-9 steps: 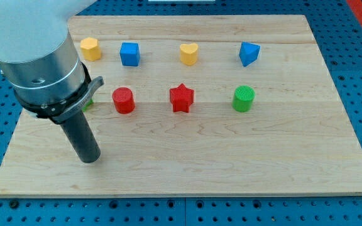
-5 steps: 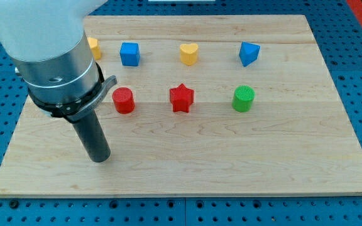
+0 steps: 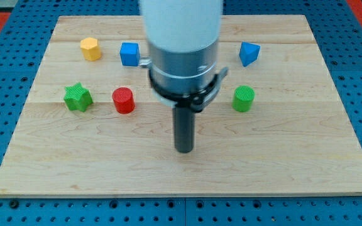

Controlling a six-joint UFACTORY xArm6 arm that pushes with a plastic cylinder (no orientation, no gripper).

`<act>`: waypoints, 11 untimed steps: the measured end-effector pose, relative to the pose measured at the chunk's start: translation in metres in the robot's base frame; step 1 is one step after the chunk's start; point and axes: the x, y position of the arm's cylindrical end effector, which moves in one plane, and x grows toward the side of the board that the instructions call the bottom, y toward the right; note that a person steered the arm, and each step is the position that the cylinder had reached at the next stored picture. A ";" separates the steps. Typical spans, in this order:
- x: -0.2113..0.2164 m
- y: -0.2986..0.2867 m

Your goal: Slightly move down the red star

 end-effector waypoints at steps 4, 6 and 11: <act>-0.117 0.013; -0.117 -0.045; -0.109 -0.062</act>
